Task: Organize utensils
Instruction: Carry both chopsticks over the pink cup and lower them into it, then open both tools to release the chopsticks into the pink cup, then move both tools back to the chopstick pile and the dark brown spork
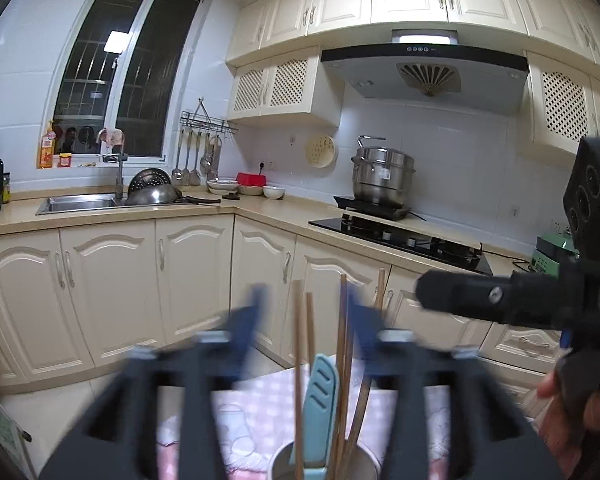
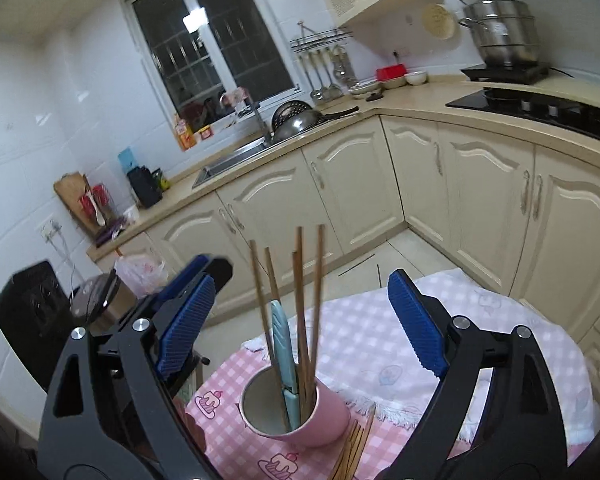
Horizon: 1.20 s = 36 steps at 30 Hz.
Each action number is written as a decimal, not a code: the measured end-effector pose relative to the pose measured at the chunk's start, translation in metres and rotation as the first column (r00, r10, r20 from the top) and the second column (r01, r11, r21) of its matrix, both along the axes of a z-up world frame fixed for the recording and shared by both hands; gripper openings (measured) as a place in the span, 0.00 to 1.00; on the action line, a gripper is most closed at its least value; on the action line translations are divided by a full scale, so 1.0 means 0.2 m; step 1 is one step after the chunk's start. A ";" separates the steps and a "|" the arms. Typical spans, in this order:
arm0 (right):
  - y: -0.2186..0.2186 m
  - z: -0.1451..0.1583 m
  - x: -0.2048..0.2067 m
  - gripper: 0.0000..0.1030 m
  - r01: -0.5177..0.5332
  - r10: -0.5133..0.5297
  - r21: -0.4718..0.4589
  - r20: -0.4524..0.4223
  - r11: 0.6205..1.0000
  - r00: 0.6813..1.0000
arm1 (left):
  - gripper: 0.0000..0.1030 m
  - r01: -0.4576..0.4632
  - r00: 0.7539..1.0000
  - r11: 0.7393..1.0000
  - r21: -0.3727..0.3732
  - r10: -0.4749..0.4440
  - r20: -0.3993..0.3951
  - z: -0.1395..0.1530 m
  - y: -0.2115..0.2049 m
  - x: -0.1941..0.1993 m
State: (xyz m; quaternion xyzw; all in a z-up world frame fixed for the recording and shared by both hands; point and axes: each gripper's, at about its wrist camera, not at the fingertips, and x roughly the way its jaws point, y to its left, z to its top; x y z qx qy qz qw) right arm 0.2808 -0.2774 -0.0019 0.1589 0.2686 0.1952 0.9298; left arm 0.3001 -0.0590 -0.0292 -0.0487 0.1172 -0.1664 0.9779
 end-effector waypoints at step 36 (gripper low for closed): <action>-0.27 -0.23 -0.46 0.92 0.114 -0.113 -0.010 -0.192 0.993 0.975 | 0.88 -0.034 0.987 0.992 0.120 0.052 -0.154 -0.08 0.13 -0.50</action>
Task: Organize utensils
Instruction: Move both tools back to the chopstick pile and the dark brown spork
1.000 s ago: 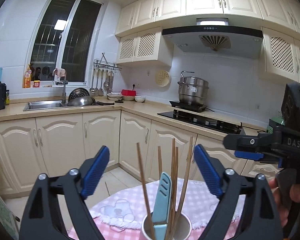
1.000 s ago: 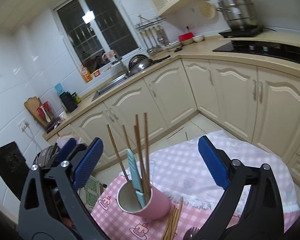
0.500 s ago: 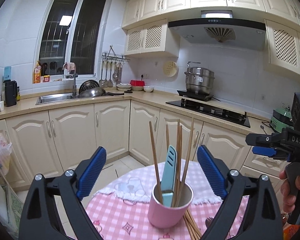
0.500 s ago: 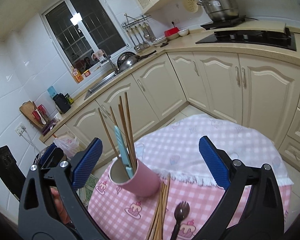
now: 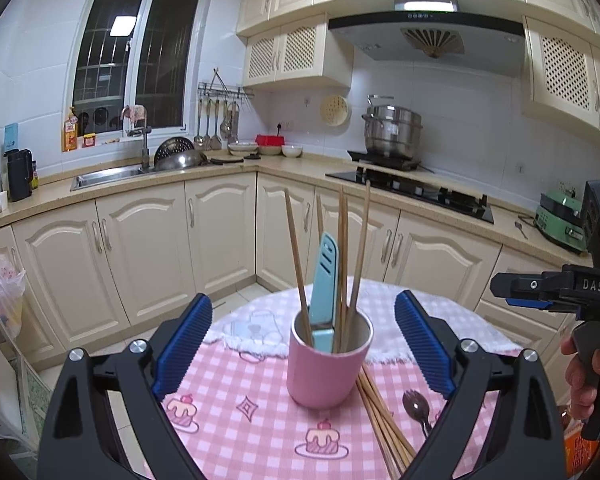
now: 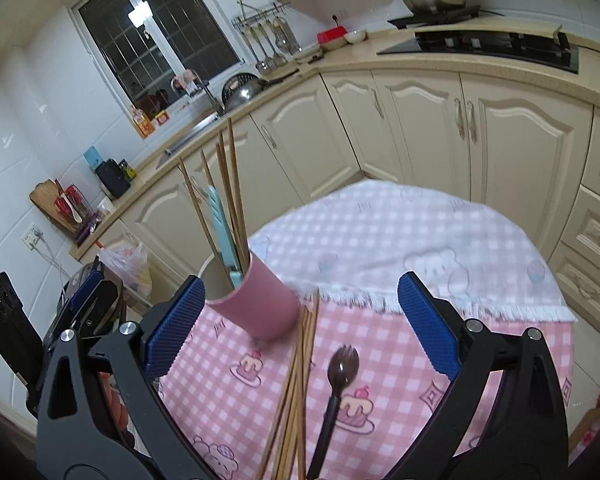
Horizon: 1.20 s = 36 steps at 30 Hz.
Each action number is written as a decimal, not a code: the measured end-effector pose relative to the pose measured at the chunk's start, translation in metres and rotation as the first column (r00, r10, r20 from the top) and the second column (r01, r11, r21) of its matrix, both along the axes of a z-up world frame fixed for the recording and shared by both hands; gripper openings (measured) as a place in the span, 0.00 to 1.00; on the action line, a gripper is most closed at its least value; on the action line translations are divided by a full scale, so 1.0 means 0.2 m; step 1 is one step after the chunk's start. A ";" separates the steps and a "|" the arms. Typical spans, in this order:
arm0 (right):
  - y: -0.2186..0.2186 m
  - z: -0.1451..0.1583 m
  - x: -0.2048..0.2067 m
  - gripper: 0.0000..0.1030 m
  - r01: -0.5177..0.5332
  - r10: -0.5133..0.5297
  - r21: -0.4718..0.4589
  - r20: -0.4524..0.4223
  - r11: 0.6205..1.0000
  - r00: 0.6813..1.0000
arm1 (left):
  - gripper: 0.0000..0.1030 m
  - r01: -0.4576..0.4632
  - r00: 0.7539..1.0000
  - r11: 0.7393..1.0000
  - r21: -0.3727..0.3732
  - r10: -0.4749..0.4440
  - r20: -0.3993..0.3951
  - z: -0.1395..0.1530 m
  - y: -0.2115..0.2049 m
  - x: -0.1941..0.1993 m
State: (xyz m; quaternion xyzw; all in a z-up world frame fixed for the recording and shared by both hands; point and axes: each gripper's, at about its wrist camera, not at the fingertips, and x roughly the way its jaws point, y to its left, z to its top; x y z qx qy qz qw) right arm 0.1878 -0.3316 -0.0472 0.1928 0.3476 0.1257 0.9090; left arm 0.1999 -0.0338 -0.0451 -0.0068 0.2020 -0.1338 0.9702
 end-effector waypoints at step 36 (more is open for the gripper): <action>-0.07 -0.45 -0.15 0.92 -0.002 -0.005 -0.033 -0.232 0.999 0.973 | 0.88 0.179 0.876 0.943 0.280 -0.024 -0.481 -0.75 -0.37 0.07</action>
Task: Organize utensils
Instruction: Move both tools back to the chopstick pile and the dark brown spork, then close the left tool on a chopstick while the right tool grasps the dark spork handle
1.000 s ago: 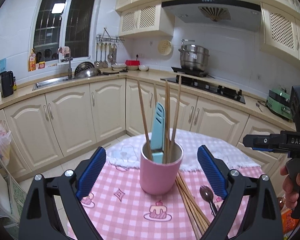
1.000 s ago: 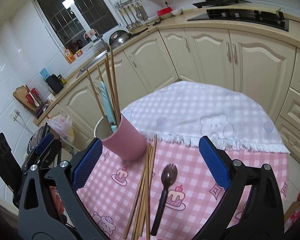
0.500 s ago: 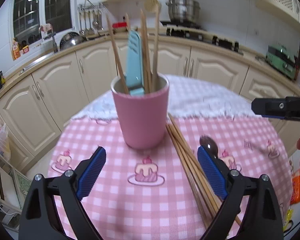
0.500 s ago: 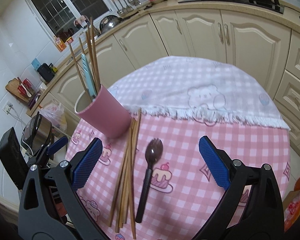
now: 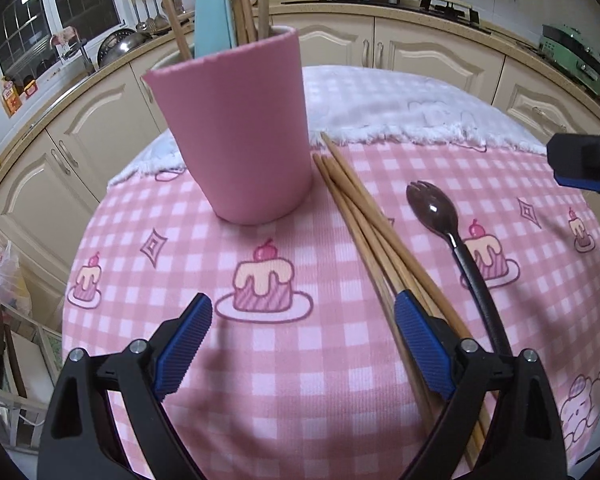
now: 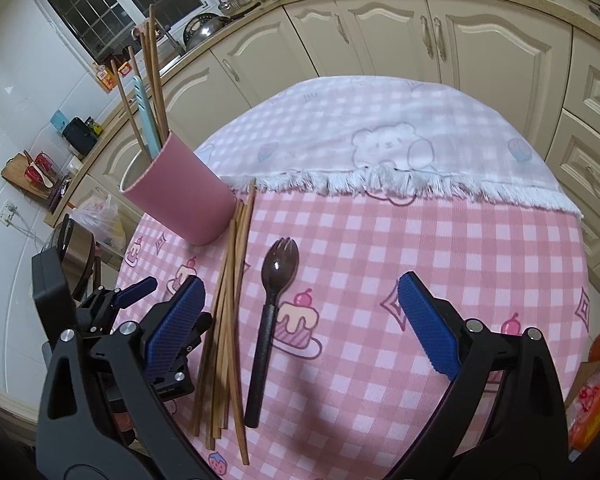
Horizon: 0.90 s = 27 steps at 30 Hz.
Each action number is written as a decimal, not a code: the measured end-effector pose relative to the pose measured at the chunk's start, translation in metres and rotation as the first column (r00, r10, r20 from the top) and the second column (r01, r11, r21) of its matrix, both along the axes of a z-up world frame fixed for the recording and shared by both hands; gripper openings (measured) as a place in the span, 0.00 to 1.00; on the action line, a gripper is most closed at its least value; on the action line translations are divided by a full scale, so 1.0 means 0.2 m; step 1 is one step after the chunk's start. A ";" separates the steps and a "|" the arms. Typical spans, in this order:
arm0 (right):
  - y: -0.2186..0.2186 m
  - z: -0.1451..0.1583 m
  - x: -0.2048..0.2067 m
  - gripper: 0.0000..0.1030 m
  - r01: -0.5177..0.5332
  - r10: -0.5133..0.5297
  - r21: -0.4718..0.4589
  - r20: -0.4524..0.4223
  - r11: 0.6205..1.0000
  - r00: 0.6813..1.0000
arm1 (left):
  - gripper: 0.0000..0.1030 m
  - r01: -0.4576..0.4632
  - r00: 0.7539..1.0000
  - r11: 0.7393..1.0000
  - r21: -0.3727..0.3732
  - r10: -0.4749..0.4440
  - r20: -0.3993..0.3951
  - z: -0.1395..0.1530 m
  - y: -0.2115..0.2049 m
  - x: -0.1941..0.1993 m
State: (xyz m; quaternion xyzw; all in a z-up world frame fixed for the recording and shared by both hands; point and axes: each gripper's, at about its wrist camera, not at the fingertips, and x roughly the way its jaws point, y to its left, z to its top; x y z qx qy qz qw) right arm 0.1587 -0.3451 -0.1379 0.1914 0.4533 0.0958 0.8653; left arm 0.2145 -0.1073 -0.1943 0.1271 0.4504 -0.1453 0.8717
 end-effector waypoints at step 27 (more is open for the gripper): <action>0.14 -0.13 0.06 0.92 -0.057 0.042 -0.122 -0.116 0.991 0.992 | 0.58 0.026 0.998 0.999 -0.033 -0.028 -0.055 0.00 -0.03 0.14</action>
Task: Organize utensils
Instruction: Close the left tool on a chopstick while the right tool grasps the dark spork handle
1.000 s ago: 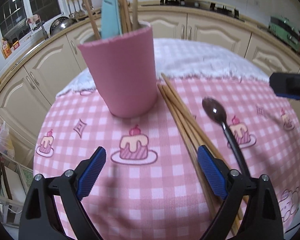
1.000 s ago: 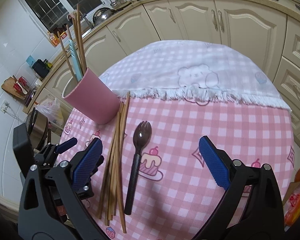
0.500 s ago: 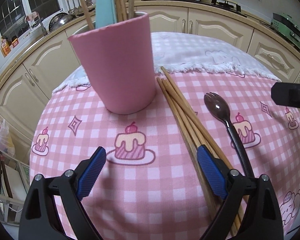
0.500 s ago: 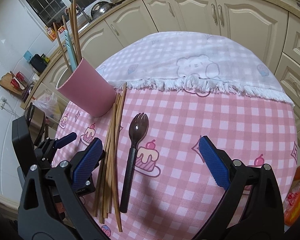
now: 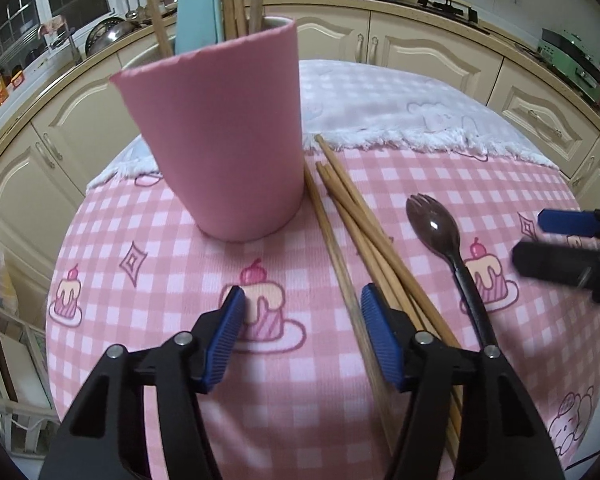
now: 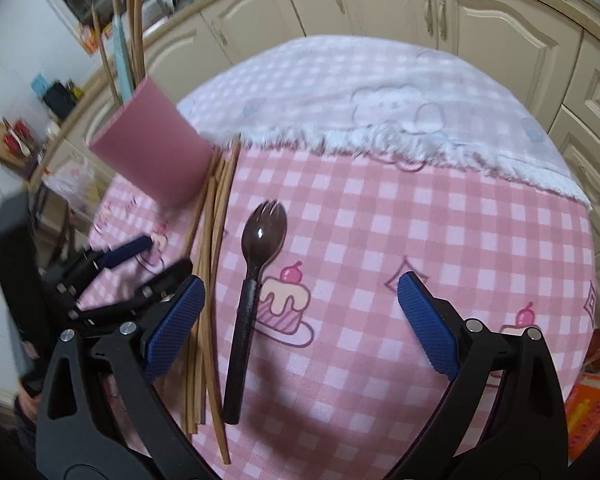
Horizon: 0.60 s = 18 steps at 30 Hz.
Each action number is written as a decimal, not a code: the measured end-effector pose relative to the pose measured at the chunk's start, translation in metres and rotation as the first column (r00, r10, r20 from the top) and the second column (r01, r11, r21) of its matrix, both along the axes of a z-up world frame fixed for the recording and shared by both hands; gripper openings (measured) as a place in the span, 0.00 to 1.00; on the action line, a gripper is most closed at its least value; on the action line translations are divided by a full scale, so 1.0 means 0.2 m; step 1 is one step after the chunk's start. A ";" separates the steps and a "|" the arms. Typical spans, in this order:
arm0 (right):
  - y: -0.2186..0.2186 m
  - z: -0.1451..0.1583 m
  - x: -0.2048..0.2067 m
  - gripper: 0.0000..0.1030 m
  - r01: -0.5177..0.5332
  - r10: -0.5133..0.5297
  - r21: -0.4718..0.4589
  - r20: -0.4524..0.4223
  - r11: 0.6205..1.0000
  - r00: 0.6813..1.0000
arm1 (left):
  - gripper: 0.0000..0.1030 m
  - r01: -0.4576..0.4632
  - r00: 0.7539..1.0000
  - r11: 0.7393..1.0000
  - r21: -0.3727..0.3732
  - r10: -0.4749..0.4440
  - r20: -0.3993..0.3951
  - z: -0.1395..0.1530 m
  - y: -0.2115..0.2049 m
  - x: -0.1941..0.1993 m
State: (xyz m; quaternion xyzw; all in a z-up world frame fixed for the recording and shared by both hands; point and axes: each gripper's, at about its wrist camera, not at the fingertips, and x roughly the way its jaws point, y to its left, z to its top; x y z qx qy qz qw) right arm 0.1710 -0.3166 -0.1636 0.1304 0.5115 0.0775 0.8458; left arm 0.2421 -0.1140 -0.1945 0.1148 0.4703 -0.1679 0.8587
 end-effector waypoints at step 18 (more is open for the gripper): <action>0.32 -0.09 0.17 0.29 -0.096 0.097 -0.269 -0.009 0.958 0.995 | 0.05 0.069 0.996 0.997 -0.040 -0.071 -0.051 0.00 -0.05 0.14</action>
